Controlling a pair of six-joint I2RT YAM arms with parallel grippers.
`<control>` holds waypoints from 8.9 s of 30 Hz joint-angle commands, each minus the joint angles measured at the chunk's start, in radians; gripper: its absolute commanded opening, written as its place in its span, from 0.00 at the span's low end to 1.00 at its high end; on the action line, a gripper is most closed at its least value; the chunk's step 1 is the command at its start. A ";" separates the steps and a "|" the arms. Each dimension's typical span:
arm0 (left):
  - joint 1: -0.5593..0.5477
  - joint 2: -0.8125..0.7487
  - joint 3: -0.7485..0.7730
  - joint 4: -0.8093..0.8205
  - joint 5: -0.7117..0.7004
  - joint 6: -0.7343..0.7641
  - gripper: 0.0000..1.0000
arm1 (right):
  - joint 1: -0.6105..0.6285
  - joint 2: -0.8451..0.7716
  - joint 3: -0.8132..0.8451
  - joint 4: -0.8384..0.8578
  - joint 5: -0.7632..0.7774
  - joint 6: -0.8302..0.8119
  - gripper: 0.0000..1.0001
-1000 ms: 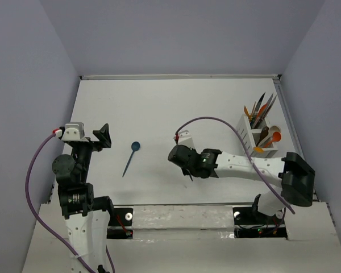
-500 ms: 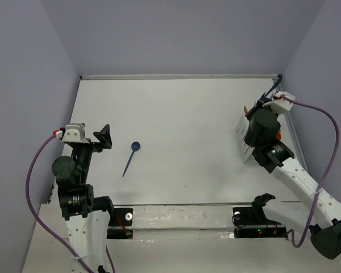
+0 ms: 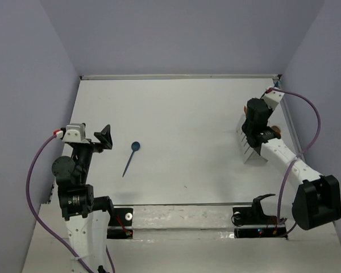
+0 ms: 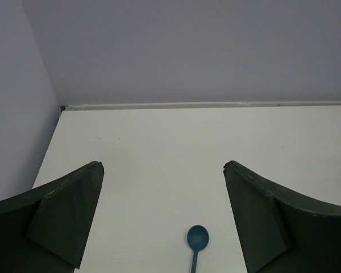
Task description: Sort the eating utensils into containers
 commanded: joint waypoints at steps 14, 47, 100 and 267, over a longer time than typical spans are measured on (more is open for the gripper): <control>0.006 0.024 -0.005 0.048 0.026 -0.002 0.99 | -0.052 0.109 -0.101 0.071 -0.147 0.091 0.03; 0.000 0.686 0.274 -0.465 0.084 0.580 0.99 | -0.052 -0.269 0.148 -0.558 -0.584 0.059 0.96; -0.442 0.648 0.070 -0.002 -0.172 0.464 0.00 | -0.052 -0.404 0.126 -0.450 -1.132 0.028 1.00; -0.029 0.142 0.023 -0.091 0.173 0.257 0.99 | -0.011 -1.278 -0.389 -0.549 -0.706 0.313 0.86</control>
